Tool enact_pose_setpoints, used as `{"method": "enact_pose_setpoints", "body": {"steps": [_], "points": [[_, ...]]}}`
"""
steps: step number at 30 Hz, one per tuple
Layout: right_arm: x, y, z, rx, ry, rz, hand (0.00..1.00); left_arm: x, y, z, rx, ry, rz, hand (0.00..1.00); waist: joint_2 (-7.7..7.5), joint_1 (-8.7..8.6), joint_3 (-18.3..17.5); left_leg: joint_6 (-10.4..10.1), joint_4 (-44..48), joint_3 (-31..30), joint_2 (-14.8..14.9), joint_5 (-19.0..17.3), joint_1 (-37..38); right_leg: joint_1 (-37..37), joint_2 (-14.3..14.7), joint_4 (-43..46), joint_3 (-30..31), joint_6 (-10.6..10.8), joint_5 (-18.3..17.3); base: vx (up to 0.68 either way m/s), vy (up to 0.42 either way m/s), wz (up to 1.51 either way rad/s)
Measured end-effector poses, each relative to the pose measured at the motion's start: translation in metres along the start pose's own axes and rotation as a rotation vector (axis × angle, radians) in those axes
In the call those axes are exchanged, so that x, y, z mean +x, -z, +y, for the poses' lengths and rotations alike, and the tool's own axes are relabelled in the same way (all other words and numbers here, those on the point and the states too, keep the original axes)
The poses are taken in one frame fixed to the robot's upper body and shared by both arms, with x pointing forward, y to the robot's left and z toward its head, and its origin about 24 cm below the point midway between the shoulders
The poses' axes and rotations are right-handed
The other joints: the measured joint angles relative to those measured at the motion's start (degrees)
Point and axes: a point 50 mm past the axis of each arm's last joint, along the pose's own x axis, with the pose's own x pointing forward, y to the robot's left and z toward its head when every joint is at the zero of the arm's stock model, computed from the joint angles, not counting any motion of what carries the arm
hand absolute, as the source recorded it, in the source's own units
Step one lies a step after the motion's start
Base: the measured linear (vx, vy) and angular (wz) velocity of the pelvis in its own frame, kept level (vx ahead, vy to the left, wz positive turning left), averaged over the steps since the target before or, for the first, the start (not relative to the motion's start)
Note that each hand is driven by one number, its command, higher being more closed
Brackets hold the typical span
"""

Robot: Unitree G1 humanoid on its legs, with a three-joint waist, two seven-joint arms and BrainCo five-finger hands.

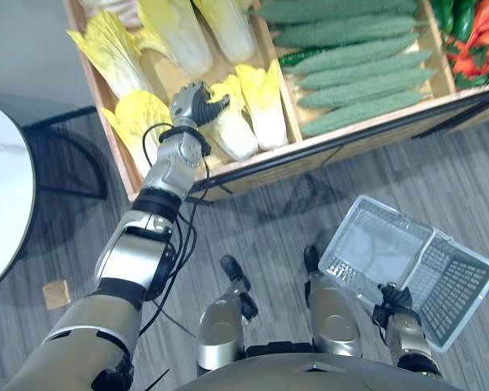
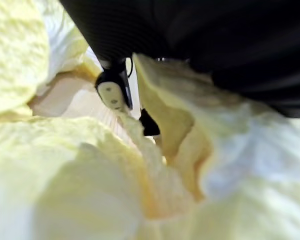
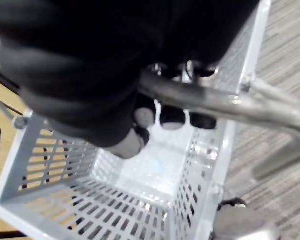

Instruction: Pick vegetable in the basket

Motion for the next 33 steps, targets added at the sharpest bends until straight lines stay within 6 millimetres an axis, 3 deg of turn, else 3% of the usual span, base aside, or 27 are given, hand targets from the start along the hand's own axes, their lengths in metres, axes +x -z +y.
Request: {"method": "enact_pose_setpoints", "body": {"steps": [2, 3, 4, 6, 7, 8, 9, 10, 12, 13, 14, 15, 16, 18, 19, 20, 21, 22, 24, 25, 26, 27, 28, 30, 31, 33], "points": [[-0.001, -0.002, 0.004, 0.020, -0.010, -0.008, 1.00, -0.008, 0.017, 0.031, 0.055, -0.099, 0.002, 1.00, 0.23, 0.47, -0.1, 0.6, 5.2, 2.6, 2.8, -3.0, 0.4, 0.1, -0.2, 0.7, -8.6, -1.7, 0.9, 0.03, -0.111, -0.59], [-0.001, -0.002, 0.003, 0.020, -0.009, -0.014, 1.00, -0.014, 0.024, 0.045, 0.068, -0.146, 0.009, 1.00, 0.66, 0.63, -0.7, 0.7, 7.4, 3.8, 4.1, -4.3, 0.4, 0.2, -0.5, 1.1, -12.4, -4.2, 0.5, 0.02, -0.128, -0.67], [-0.002, -0.001, 0.002, 0.018, -0.008, -0.012, 1.00, -0.023, 0.034, 0.065, 0.086, -0.218, 0.026, 1.00, 0.52, 0.77, -1.9, 0.6, 9.1, 5.7, 5.1, -5.2, 1.1, -0.1, -2.8, 4.6, -19.0, -8.2, -2.7, 0.03, -0.099, -0.64], [-0.003, 0.003, 0.001, 0.011, -0.005, 0.001, 1.00, -0.039, 0.044, 0.090, 0.108, -0.321, 0.047, 1.00, 0.41, 1.76, -4.1, -0.9, 11.9, 8.7, 7.1, -6.5, 2.1, -0.3, -5.5, 7.2, -26.5, -8.9, -4.4, 0.06, -0.116, -0.80], [-0.003, 0.003, 0.001, 0.008, -0.005, 0.003, 1.00, -0.046, 0.046, 0.099, 0.111, -0.365, 0.051, 1.00, 0.52, 2.03, -4.7, -1.6, 13.6, 9.6, 8.1, -7.2, 2.3, -0.4, -4.9, 7.0, -28.2, -9.4, -4.7, 0.09, -0.223, -1.12], [-0.001, -0.003, -0.001, -0.016, -0.008, -0.019, 1.00, -0.062, 0.052, 0.109, 0.102, -0.434, 0.070, 1.00, 2.02, 2.27, -6.0, -2.3, 15.6, 11.2, 10.2, -8.1, 2.2, 0.3, -1.9, 5.1, -29.3, -10.7, -3.8, 0.10, -0.232, -1.23], [0.002, -0.010, -0.005, -0.053, -0.005, -0.047, 1.00, -0.072, 0.054, 0.110, 0.102, -0.460, 0.071, 1.00, 3.50, 2.77, -6.9, -2.3, 14.8, 12.9, 11.0, -8.0, 3.5, -0.5, -1.0, 5.5, -31.3, -11.6, -2.6, 0.07, -0.213, -1.28], [0.003, -0.015, -0.007, -0.072, -0.003, -0.064, 1.00, -0.077, 0.053, 0.106, 0.098, -0.453, 0.064, 1.00, 3.93, 2.76, -7.2, -2.3, 14.1, 14.1, 11.0, -7.9, 4.6, -1.1, -0.9, 6.3, -33.3, -11.9, -2.2, 0.02, -0.151, -1.37], [0.003, -0.045, -0.004, -0.118, -0.017, -0.179, 1.00, -0.097, 0.043, 0.081, 0.044, -0.395, 0.019, 1.00, 3.95, 2.89, -8.1, -2.9, 11.8, 20.5, 9.8, -8.3, 8.7, -1.6, 0.3, 4.1, -37.4, -10.7, -2.6, -0.07, -0.139, -1.57], [0.002, -0.052, -0.001, -0.128, -0.026, -0.212, 1.00, -0.102, 0.040, 0.071, 0.020, -0.372, 0.010, 1.00, 4.06, 3.23, -8.8, -3.3, 11.0, 22.3, 9.9, -8.7, 9.0, -1.6, 0.3, 2.3, -38.4, -10.2, -5.6, -0.07, -0.113, -1.38], [-0.001, -0.065, 0.001, -0.146, -0.032, -0.275, 1.00, -0.112, 0.033, 0.045, -0.060, -0.310, 0.013, 1.00, 5.84, 2.56, -9.2, -3.6, 10.2, 23.9, 10.4, -8.8, 9.2, -1.5, -1.8, 6.8, -43.6, -11.8, -9.7, -0.01, -0.105, -0.88], [-0.006, -0.063, 0.003, -0.156, -0.053, -0.286, 1.00, -0.118, 0.024, 0.021, -0.119, -0.230, 0.009, 1.00, 4.25, 0.63, -9.7, -3.8, 11.6, 25.0, 8.9, -8.4, 10.4, -0.7, -5.0, 10.0, -42.9, -11.0, -9.7, 0.01, -0.056, -0.89], [-0.007, -0.064, 0.006, -0.174, -0.073, -0.294, 1.00, -0.124, 0.020, 0.007, -0.157, -0.191, 0.018, 1.00, 4.41, 0.44, -9.6, -4.8, 13.1, 25.9, 9.8, -8.3, 11.1, -1.3, -3.7, 10.2, -41.3, -12.4, -9.1, 0.09, -0.152, -0.99], [-0.017, -0.071, 0.023, -0.224, -0.166, -0.359, 1.00, -0.138, 0.006, -0.037, -0.258, -0.029, 0.043, 1.00, 4.91, 0.02, -9.8, -2.8, 26.0, 23.8, 16.4, -8.8, 11.4, -0.9, 1.8, 6.5, -34.5, -14.0, -7.3, 0.15, -0.170, -1.65], [-0.020, -0.076, 0.029, -0.236, -0.194, -0.385, 1.00, -0.141, 0.004, -0.046, -0.276, 0.003, 0.050, 1.00, 5.09, 0.02, -9.7, -2.1, 30.1, 20.9, 18.1, -8.4, 11.3, -0.9, 3.3, 6.1, -32.2, -14.6, -7.0, 0.13, -0.061, -2.31], [-0.026, -0.087, 0.038, -0.262, -0.247, -0.440, 1.00, -0.146, 0.000, -0.064, -0.304, 0.075, 0.062, 1.00, 5.62, 0.33, -9.5, 1.3, 38.5, 11.0, 20.0, -6.5, 9.5, -0.6, 5.4, 5.6, -27.2, -15.5, -6.6, 0.10, -0.003, -2.29], [-0.030, -0.095, 0.044, -0.282, -0.278, -0.484, 1.00, -0.152, -0.003, -0.076, -0.322, 0.128, 0.065, 1.00, 6.42, 0.37, -9.2, 3.6, 43.9, 2.6, 19.4, -5.8, 7.5, -0.4, 7.2, 5.6, -23.5, -15.9, -6.4, 0.16, 0.062, -3.06], [-0.037, -0.109, 0.056, -0.309, -0.331, -0.551, 1.00, -0.161, -0.008, -0.095, -0.346, 0.212, 0.065, 1.00, 7.80, -0.07, -8.8, 5.0, 54.8, -9.6, 16.5, -7.8, 3.4, 0.4, 9.9, 5.2, -17.6, -16.7, -6.7, 0.14, 0.082, -2.43], [-0.043, -0.116, 0.066, -0.320, -0.379, -0.594, 1.00, -0.168, -0.014, -0.108, -0.374, 0.261, 0.065, 1.00, 8.74, 0.30, -8.8, 5.3, 61.5, -18.2, 12.6, -9.1, -0.1, 2.0, 13.0, 4.6, -11.7, -18.1, -7.2, 0.16, 0.145, -2.12], [-0.050, -0.118, 0.075, -0.324, -0.421, -0.619, 1.00, -0.177, -0.014, -0.118, -0.401, 0.294, 0.093, 1.00, 9.69, 0.39, -8.5, 5.0, 60.5, -22.8, 9.5, -8.2, -2.4, 4.2, 14.6, 3.2, -9.2, -18.3, -7.1, 0.17, 0.173, -1.75], [-0.054, -0.119, 0.079, -0.326, -0.442, -0.634, 1.00, -0.180, -0.015, -0.123, -0.410, 0.311, 0.104, 1.00, 10.31, 0.39, -8.3, 4.7, 58.8, -24.3, 8.4, -5.5, -3.8, 5.2, 15.4, 2.5, -8.4, -18.3, -7.1, 0.24, 0.192, -1.96], [-0.059, -0.117, 0.087, -0.329, -0.489, -0.639, 1.00, -0.188, -0.013, -0.132, -0.423, 0.349, 0.144, 1.00, 10.04, 2.22, -8.4, 2.4, 60.1, -25.5, 6.9, 4.4, -3.7, 6.9, 15.6, 1.4, -5.4, -18.3, -6.7, 0.26, 0.200, -1.57], [-0.069, -0.117, 0.099, -0.316, -0.542, -0.658, 1.00, -0.187, -0.017, -0.137, -0.437, 0.364, 0.145, 1.00, 8.86, 2.68, -8.2, 1.2, 63.5, -25.5, 5.2, -0.9, -7.4, 8.4, 14.1, -2.2, -3.5, -16.5, -5.3, 0.24, 0.171, -1.30], [-0.077, -0.125, 0.104, -0.301, -0.572, -0.698, 1.00, -0.176, -0.036, -0.140, -0.463, 0.374, 0.080, 1.00, 8.51, 2.73, -7.6, 1.6, 59.0, -25.7, 3.6, -14.6, -15.6, 9.3, 12.7, -5.0, -3.1, -16.3, -4.5, 0.16, 0.104, -0.14], [-0.079, -0.127, 0.105, -0.293, -0.584, -0.708, 1.00, -0.173, -0.047, -0.143, -0.484, 0.384, 0.055, 1.00, 8.20, 2.99, -7.3, 1.5, 49.5, -25.3, 2.5, -17.2, -18.1, 10.4, 11.7, -6.0, -3.4, -15.8, -4.8, 0.23, 0.135, 0.12], [-0.083, -0.129, 0.108, -0.287, -0.604, -0.720, 1.00, -0.172, -0.060, -0.149, -0.504, 0.407, 0.024, 1.00, 7.53, 3.08, -6.9, 0.5, 33.1, -25.1, 0.9, -16.1, -18.6, 13.4, 10.5, -6.8, -3.8, -13.8, -5.8, 0.25, 0.126, 0.07]]}}
